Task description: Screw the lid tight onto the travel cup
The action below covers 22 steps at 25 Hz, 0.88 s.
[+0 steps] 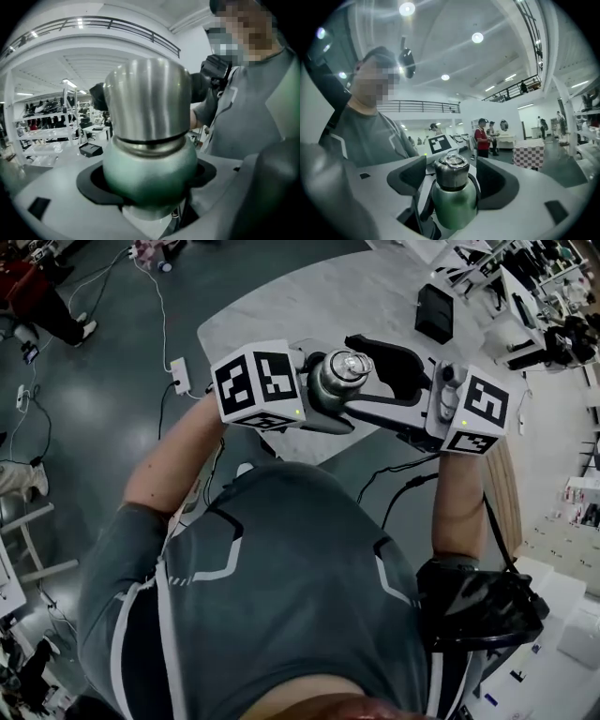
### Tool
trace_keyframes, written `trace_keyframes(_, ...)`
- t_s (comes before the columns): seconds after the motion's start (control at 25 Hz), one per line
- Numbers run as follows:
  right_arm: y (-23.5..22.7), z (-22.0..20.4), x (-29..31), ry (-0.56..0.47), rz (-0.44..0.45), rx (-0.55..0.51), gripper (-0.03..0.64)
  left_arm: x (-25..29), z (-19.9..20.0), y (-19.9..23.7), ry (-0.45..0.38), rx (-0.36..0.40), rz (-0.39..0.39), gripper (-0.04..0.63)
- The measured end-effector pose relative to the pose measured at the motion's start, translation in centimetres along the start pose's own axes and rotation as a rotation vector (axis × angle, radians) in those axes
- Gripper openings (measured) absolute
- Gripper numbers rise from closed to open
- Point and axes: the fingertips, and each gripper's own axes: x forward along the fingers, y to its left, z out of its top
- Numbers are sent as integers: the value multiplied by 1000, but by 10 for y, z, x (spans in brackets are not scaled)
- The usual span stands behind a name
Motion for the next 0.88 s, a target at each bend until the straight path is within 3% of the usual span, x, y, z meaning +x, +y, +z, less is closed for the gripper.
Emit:
trace_keyframes(0.16,16,13,3,-71,153,-82,322,-11,19,-24,-56,48,-134,399)
trace_keyframes(0.28,23,15,6,-54,205,-122,321,-6,23,-31,-23,81,-163,399)
trace_keyframes(0.4,24,9,8,-8,210,-139,304,0,21,-29,-4,69,-149,399)
trace_keyframes(0.52,13,3,7,1,119,-130,279,4,15,-14,19,28,-68,399)
trace_keyframes(0.76,-39,-17,6,25,-295,-30,278,10,-14,38,130,-101,197,399)
trace_keyframes(0.84,-42,-20,7,24,-320,-19,278,10,-18,40,130,-94,194,399)
trace_keyframes(0.88,-37,-19,7,17,-283,-26,279,10,-15,35,114,-80,161,399)
